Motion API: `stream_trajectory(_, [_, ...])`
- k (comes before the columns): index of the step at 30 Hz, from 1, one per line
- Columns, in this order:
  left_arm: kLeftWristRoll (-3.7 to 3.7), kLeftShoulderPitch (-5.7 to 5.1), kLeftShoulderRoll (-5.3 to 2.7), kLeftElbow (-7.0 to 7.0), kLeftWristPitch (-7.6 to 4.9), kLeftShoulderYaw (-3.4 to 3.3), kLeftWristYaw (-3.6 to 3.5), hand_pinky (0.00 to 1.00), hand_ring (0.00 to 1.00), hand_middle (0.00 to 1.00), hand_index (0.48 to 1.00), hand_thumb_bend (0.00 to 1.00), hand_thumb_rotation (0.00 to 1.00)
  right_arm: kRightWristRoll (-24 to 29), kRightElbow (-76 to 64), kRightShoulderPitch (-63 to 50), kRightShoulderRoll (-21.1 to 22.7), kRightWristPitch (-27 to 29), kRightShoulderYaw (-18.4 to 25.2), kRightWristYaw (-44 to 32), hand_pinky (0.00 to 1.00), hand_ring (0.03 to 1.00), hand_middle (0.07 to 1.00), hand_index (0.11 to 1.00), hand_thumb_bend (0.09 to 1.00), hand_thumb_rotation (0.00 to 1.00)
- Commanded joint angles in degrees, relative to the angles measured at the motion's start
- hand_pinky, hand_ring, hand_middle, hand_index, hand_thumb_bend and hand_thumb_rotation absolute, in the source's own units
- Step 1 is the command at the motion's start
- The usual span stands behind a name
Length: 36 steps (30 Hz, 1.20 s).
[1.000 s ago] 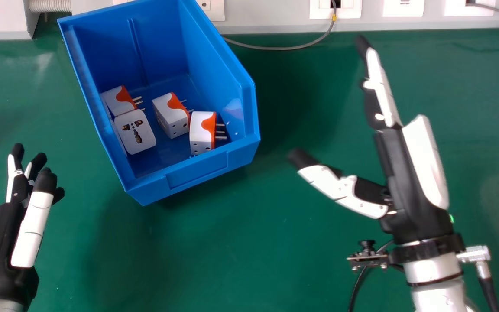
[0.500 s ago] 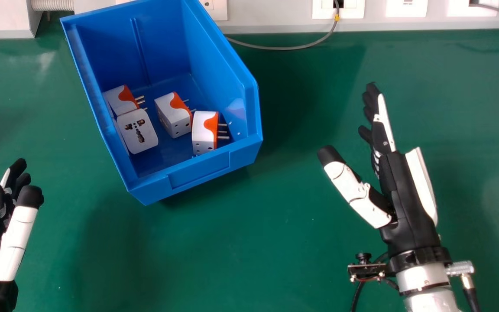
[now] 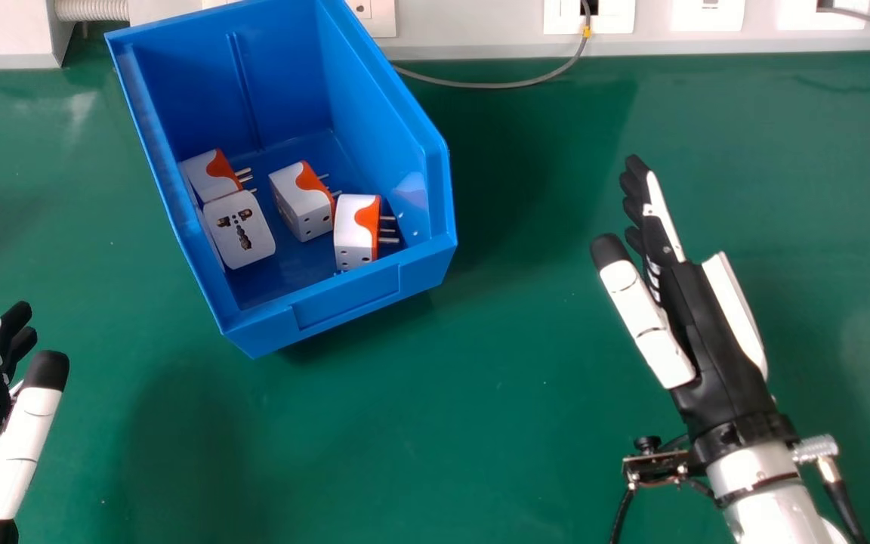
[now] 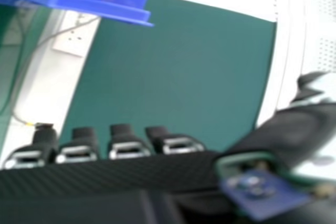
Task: Pick all objects and put in blue box
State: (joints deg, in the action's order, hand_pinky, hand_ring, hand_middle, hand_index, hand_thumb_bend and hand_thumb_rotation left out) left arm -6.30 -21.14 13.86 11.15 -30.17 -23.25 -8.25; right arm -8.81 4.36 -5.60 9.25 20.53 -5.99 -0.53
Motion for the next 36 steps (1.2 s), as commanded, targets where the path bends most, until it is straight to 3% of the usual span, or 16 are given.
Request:
stream_trajectory(1, [1.16, -0.82, -0.25, -2.00, -1.14, 0.07, 1.03, 0.82, 0.93, 0.94, 0.964, 0.92, 0.84, 1.31, -1.18, 1.02, 0.02, 0.90, 1.38, -0.33, 1.00, 1.000, 1.000, 1.000, 0.250, 1.00])
stream_trajectory(7, [1.72, -0.87, -0.19, -2.58, -1.53, 0.89, 1.22, 0.80, 0.92, 0.94, 0.955, 0.92, 0.83, 1.02, -0.53, 1.03, 0.11, 1.69, 2.23, -0.59, 1.00, 1.000, 1.000, 1.000, 0.239, 1.00])
stream_trajectory(11, [1.96, -0.17, 0.15, -3.13, -1.74, 1.87, 0.82, 0.80, 0.92, 0.93, 0.950, 0.92, 0.83, 0.92, -0.96, 0.88, 0.06, 1.36, 2.58, -0.67, 1.00, 1.000, 1.000, 1.000, 0.230, 1.00])
stream_trajectory(16, [1.26, 0.35, 0.80, -3.92, -0.41, 2.71, -0.13, 0.79, 0.92, 0.93, 0.945, 0.93, 0.82, 0.39, -2.48, 0.03, -0.06, 0.14, 2.68, -0.58, 1.00, 1.000, 1.000, 1.000, 0.230, 1.00])
stream_trajectory(19, [1.78, 0.60, 1.06, -3.90, -0.02, 2.91, -0.28, 0.79, 0.92, 0.93, 0.943, 0.93, 0.82, 0.37, -4.19, -0.65, 0.10, -1.07, 2.56, -1.07, 1.00, 1.000, 1.000, 1.000, 0.233, 1.00])
stream_trajectory(25, [2.78, 1.05, 1.63, -5.25, 2.48, 3.65, -0.31, 0.80, 0.92, 0.93, 0.943, 0.91, 0.82, 0.77, -6.62, -2.11, 1.08, -3.34, 2.80, -2.81, 1.00, 1.000, 1.000, 1.000, 0.237, 1.00])
stream_trajectory(32, [3.83, 2.21, 2.12, -3.74, 2.82, 4.65, -0.67, 0.80, 0.91, 0.93, 0.945, 0.91, 0.82, 2.07, -7.49, -2.75, 0.68, -5.10, 4.14, -3.30, 1.00, 1.000, 1.000, 1.000, 0.237, 1.00])
stream_trajectory(36, [3.88, 2.71, 2.47, -2.82, 2.78, 5.01, -0.94, 0.81, 0.91, 0.94, 0.951, 0.91, 0.83, 2.97, -8.81, -3.21, 0.69, -6.68, 4.89, -3.64, 1.00, 1.000, 1.000, 1.000, 0.230, 1.00])
